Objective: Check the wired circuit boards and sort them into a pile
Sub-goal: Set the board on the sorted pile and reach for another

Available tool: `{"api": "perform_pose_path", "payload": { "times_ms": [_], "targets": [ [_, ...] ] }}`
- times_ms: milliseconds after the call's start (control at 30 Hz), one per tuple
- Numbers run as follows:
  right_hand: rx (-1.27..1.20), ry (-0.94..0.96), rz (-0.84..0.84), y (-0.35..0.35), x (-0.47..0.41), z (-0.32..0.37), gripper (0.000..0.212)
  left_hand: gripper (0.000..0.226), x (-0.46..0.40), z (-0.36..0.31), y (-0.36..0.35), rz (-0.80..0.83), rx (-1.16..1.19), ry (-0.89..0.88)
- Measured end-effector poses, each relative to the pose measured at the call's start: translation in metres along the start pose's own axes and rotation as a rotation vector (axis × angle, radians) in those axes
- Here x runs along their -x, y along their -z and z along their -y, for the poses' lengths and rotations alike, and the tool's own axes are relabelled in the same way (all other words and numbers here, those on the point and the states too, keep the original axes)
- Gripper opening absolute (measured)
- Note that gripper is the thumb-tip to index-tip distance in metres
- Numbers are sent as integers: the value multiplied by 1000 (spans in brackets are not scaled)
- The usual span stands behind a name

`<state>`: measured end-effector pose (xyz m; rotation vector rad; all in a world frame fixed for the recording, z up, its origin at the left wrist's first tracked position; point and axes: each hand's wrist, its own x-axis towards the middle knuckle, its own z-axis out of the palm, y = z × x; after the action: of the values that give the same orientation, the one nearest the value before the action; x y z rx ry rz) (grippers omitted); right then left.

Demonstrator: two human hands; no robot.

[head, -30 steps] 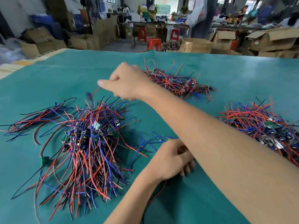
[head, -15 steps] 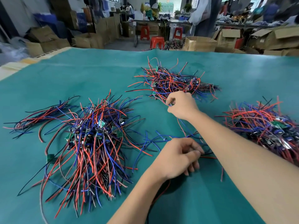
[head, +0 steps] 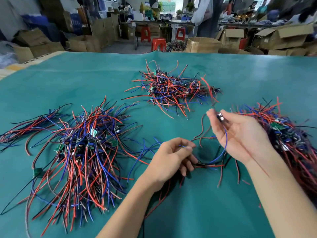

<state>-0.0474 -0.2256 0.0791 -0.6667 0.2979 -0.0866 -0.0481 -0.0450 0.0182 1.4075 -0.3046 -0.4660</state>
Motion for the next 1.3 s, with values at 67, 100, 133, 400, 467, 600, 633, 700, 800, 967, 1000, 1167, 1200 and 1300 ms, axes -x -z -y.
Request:
{"api": "perform_pose_path", "payload": {
  "times_ms": [67,100,133,400,467,600,633,700,800,967,1000,1167,1200,1300],
  "targets": [
    [-16,-63,47,-4,7,-8,16,21,0,0,1,1,74,13],
    [0,-85,76,-7,10,-11,15,25,0,-1,1,9,113,23],
    [12,-102,103,-12,14,-13,14,29,0,-2,1,18,151,33],
    [-164,-115,504,-13,29,14,17,42,1,2,6,90,157,32],
    [141,-86,387,-13,24,-2,15,51,0,1,7,110,157,47],
    [656,-48,174,-3,8,-44,9,71,-4,1,7,125,216,72],
    [669,-55,168,0,6,-51,10,71,-4,2,7,120,210,58],
    [686,-50,187,4,2,-58,18,62,-3,4,7,89,162,15],
    [807,55,187,10,-3,-61,25,44,-1,4,7,44,88,-21],
    [974,323,-18,17,-15,-65,16,40,2,0,3,54,-51,-8],
    [976,369,-67,19,-18,-65,16,40,3,0,2,63,-74,-5],
    [1010,555,-264,29,-32,-54,17,38,6,-3,0,128,-135,-22],
    [1018,588,-307,31,-34,-51,18,37,6,-2,-1,140,-156,-29],
    [1089,696,-397,38,-38,-44,18,37,7,-1,-1,169,-191,-46]
  ]
}}
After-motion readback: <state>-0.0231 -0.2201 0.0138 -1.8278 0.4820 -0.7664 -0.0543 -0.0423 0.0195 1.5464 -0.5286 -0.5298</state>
